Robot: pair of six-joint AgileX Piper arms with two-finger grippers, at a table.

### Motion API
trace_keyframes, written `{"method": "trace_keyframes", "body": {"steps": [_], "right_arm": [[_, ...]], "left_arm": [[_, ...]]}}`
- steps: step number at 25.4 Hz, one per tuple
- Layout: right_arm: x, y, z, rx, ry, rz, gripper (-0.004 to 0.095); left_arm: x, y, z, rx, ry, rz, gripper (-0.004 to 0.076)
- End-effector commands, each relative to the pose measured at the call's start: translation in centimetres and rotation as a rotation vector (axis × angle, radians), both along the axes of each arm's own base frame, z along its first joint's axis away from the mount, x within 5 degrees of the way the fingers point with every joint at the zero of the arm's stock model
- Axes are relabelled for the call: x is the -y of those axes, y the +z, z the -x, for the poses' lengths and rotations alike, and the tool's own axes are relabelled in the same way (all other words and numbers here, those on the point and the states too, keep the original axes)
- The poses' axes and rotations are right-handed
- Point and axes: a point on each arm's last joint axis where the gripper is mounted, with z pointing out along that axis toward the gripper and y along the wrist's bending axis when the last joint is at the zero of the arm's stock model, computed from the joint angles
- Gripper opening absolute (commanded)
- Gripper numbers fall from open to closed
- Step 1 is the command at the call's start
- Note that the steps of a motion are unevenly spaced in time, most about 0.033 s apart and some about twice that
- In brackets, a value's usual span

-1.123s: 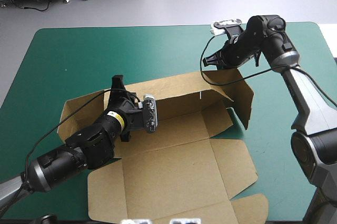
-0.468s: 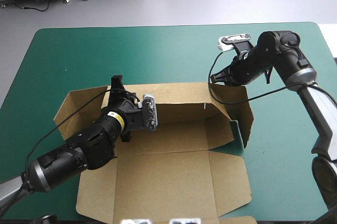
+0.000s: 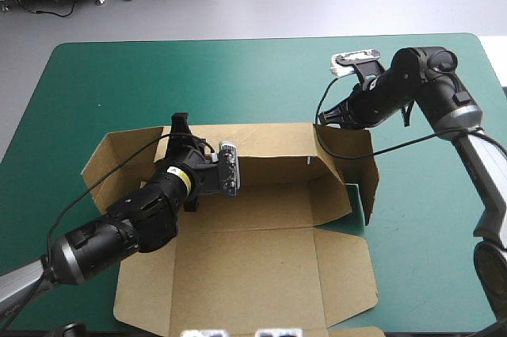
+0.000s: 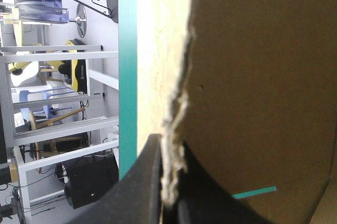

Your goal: Fold the box

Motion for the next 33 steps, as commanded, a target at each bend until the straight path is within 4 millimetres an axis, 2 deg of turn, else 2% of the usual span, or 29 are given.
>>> {"method": "trace_keyframes", "body": {"steps": [1,5,7,9,15,24,27,31,33], "right_arm": [[0.4,1.1,0.6,0.0,0.005,-0.001,-0.0006],[1.6,0.6,-0.3,-0.027,-0.037,-0.039,-0.0006],[2.1,0.9,-0.6,-0.034,-0.024,-0.146,-0.0006],[2.3,1.0,-0.6,-0.035,-0.028,-0.163,-0.0006],[2.4,1.0,-0.6,-0.037,-0.032,-0.168,-0.0006],[2.3,2.3,0.5,-0.014,-0.035,-0.209,-0.002],[2.3,1.8,0.6,-0.033,-0.037,-0.208,-0.002],[2.3,-0.2,0.8,-0.101,-0.037,-0.199,-0.002],[2.3,-0.6,1.1,-0.115,-0.034,-0.199,-0.002]], "left_arm": [[0.2,0.3,0.1,-0.007,0.008,0.035,-0.0006],[0.1,0.4,0.1,0.009,0.006,0.025,-0.0006],[-0.1,0.8,0.0,0.041,0.017,0.036,-0.0006],[0.0,0.9,-0.1,0.052,0.012,0.035,-0.0006],[-0.1,1.3,-0.3,0.099,0.043,0.062,-0.0006],[-0.1,1.3,-0.3,0.1,0.035,0.066,-0.0006],[-0.1,1.5,-0.4,0.127,0.031,0.054,-0.0006],[-0.1,1.6,-0.5,0.145,0.039,0.065,-0.0006],[-0.1,1.7,-0.5,0.146,0.036,0.07,-0.0006]]}}
